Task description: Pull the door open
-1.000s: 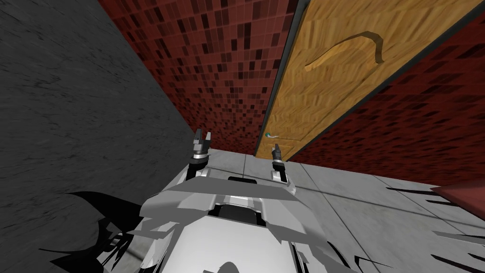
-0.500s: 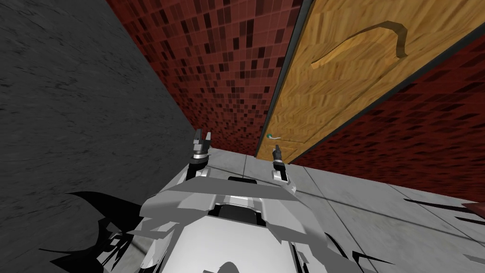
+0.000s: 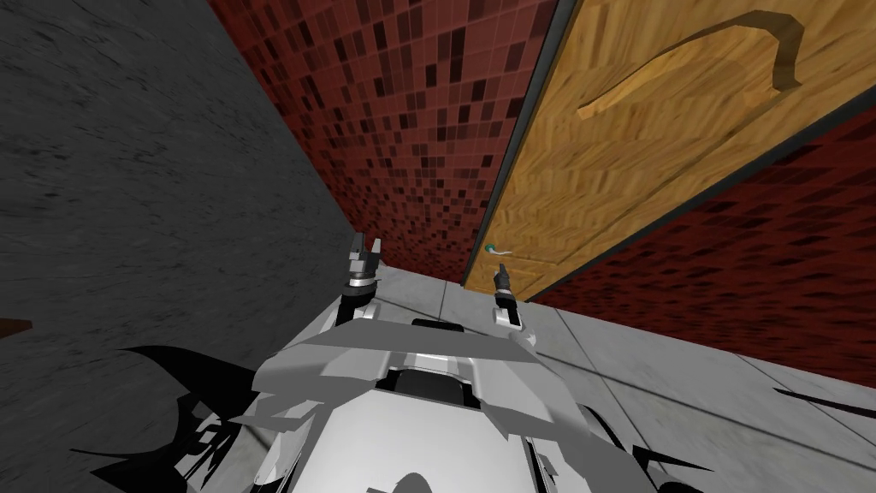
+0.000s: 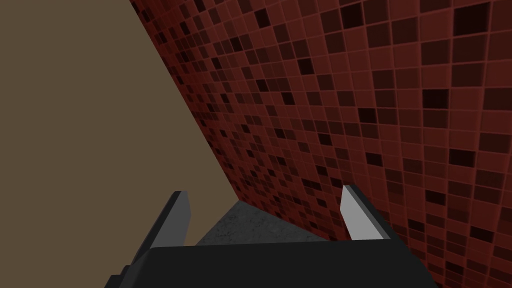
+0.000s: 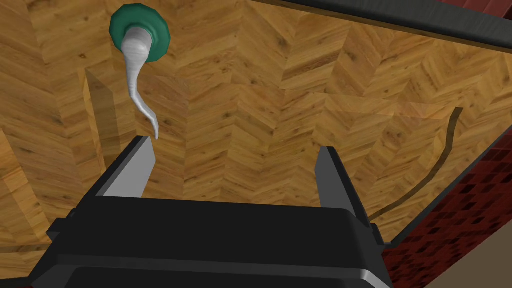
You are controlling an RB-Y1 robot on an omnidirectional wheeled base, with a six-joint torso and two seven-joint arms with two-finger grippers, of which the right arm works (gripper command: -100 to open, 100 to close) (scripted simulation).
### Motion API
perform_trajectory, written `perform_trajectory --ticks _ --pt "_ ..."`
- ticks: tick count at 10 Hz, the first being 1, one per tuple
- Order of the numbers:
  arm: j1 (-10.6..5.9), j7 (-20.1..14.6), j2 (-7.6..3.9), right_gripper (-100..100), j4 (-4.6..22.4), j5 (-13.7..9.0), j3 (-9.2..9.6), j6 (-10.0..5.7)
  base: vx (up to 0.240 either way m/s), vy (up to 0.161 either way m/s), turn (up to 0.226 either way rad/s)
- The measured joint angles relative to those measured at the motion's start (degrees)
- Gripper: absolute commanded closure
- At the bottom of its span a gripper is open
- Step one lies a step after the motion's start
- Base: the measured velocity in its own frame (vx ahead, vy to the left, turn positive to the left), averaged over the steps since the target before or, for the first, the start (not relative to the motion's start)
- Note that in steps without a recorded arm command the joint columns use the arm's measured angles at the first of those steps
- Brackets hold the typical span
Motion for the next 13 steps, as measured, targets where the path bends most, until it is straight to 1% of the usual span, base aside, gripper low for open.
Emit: perform_trajectory --ticks 1,2,4,5,6,7,8,9,11,13 --pt "-0.41 -0.1 -0.12 -100 1.2 -0.2 -0.15 -0.02 0.032 -0.050 0.103" --pt "-1.09 -0.2 -0.54 -100 2.4 -0.5 -0.44 0.04 0.034 -0.045 0.056" --pt "-2.45 -0.5 -1.14 -100 5.6 -0.9 -0.87 -0.40 0.035 -0.037 0.077" --pt "-2.72 -0.6 -1.39 -100 6.7 -1.1 -1.02 -0.47 0.030 -0.050 0.095" --pt "-3.77 -0.8 -1.83 -100 8.8 -1.4 -1.30 -0.84 0.031 -0.040 0.070" --pt "-4.70 -0.8 -1.94 -100 10.9 -1.5 -1.47 -1.35 0.040 -0.043 0.089" --pt "-5.05 -0.9 -2.29 -100 12.0 -1.8 -1.72 -1.18 0.055 -0.067 0.155" --pt "-5.94 -1.1 -2.70 -100 13.8 -2.2 -2.08 -1.17 0.042 -0.055 0.068" --pt "-7.07 -1.3 -3.24 -100 17.1 -2.6 -2.49 -1.62 0.043 -0.056 0.116" --pt "-8.43 -1.5 -3.79 -100 19.9 -3.1 -2.97 -1.68 0.036 -0.048 0.050"
